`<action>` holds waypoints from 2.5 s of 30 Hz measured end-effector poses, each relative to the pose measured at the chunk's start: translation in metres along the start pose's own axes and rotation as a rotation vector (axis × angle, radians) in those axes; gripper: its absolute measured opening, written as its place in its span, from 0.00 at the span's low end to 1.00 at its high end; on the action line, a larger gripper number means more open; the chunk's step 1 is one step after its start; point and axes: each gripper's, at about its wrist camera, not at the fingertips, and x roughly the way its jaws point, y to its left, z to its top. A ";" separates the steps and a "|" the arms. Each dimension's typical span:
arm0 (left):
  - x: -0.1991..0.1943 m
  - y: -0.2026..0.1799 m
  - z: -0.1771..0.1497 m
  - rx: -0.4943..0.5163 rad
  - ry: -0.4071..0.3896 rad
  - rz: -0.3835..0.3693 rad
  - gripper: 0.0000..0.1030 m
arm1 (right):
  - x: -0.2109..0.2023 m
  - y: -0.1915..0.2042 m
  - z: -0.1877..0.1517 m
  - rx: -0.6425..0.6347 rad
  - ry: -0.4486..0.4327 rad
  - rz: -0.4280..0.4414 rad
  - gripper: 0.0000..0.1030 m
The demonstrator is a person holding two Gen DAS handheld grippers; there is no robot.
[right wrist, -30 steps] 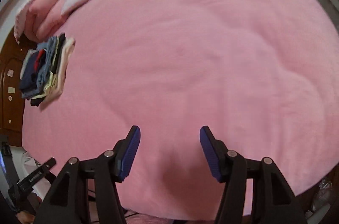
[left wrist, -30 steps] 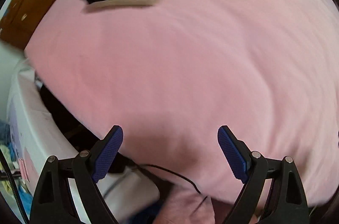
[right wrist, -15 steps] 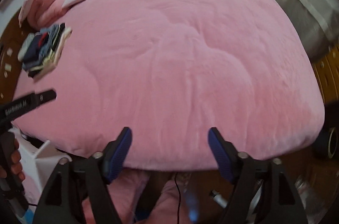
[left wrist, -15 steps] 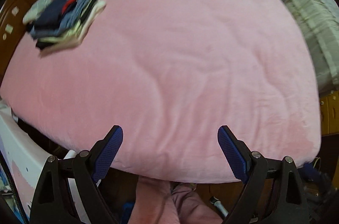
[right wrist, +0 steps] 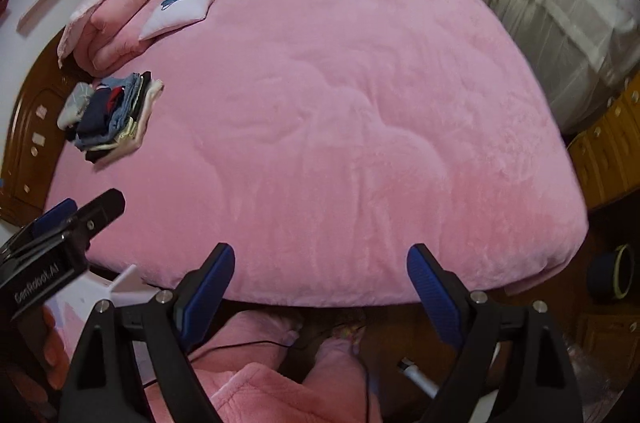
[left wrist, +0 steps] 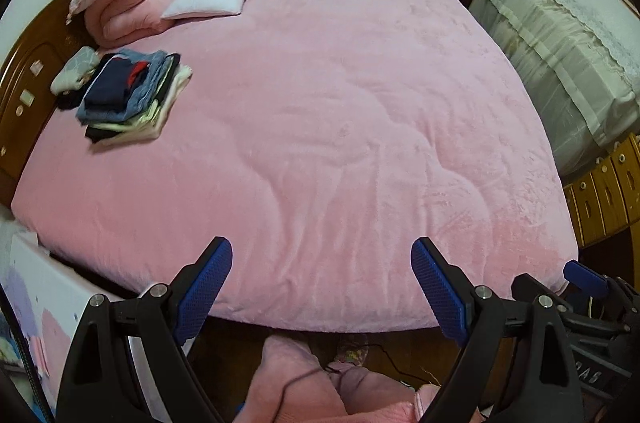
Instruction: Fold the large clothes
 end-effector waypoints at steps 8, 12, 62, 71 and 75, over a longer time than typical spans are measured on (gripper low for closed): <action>0.000 -0.009 -0.030 0.028 0.018 0.035 0.87 | -0.005 0.015 -0.015 -0.077 -0.028 -0.039 0.86; 0.005 -0.003 -0.040 0.022 0.019 0.035 0.87 | -0.002 0.016 -0.021 -0.078 -0.028 -0.039 0.86; 0.013 0.004 -0.027 -0.015 0.020 0.038 0.99 | -0.002 0.017 -0.006 -0.079 -0.058 -0.052 1.00; 0.011 0.001 -0.032 -0.019 0.023 0.048 0.99 | -0.002 0.019 -0.010 -0.080 -0.052 -0.054 1.00; 0.010 -0.001 -0.035 -0.020 0.022 0.053 0.99 | -0.002 0.019 -0.012 -0.080 -0.052 -0.056 1.00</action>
